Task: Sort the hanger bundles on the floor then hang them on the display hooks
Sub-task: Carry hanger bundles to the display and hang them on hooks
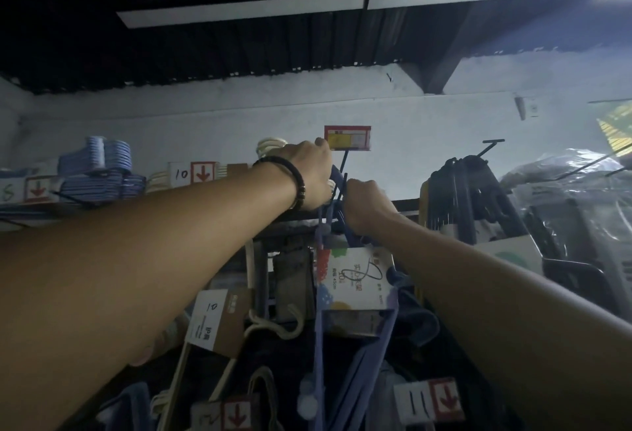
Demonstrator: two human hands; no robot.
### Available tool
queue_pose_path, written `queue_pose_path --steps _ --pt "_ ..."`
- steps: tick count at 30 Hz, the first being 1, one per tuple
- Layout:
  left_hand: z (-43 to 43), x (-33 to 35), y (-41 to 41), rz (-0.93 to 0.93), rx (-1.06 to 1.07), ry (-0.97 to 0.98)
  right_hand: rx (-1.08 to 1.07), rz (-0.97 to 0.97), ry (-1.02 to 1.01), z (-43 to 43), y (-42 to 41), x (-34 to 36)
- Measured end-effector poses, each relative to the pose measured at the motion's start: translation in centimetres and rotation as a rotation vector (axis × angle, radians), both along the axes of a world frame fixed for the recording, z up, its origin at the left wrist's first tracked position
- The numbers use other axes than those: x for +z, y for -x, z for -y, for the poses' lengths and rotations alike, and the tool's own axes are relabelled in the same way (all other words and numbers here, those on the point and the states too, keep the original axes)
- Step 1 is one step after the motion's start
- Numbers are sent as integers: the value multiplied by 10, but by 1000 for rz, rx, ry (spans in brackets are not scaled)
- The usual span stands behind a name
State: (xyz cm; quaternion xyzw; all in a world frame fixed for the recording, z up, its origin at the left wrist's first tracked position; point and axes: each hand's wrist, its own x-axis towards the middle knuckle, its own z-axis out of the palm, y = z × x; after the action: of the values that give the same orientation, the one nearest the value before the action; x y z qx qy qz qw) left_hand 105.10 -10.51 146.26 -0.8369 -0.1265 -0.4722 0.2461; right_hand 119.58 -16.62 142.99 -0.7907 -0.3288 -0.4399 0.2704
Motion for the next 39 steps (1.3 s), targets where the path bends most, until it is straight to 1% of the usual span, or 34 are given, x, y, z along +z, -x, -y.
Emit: queue_pose_path --steps 7,10,12,14,18,22,25,28,29,31,33,35,37,39 --pt "2 -10 -6 77 -65 36 -59 50 -83 -21 -49 -33" --pt "3 -12 -9 95 -72 52 -86 -7 -112 -24 -49 -41" --pt "4 -13 -9 102 -66 59 -149 -61 -91 -23 -46 -46" --pt "6 -15 -11 105 -51 68 -166 -103 -59 -22 -44 -47" --pt "7 -16 -11 97 -44 97 -105 -195 -19 -14 -36 -43" --pt "-4 -17 -1 108 -87 94 67 -310 -90 2 -10 -44" --pt "-8 -36 15 46 -115 166 149 -248 -179 15 23 -60" --pt "-13 -81 42 -2 -233 232 235 -127 -299 19 62 -95" --pt "-19 -102 54 17 -255 214 305 -100 -323 15 76 -110" --pt "-34 -148 86 68 -229 170 566 -113 -351 -2 105 -142" --pt "-53 -201 126 88 -107 187 815 -211 -296 -28 132 -179" --pt "-75 -258 172 98 94 244 937 -303 -148 -57 158 -221" --pt "-96 -321 225 71 264 389 1019 -356 -9 -83 186 -269" --pt "-107 -385 276 -24 411 604 1108 -461 124 -100 221 -318"
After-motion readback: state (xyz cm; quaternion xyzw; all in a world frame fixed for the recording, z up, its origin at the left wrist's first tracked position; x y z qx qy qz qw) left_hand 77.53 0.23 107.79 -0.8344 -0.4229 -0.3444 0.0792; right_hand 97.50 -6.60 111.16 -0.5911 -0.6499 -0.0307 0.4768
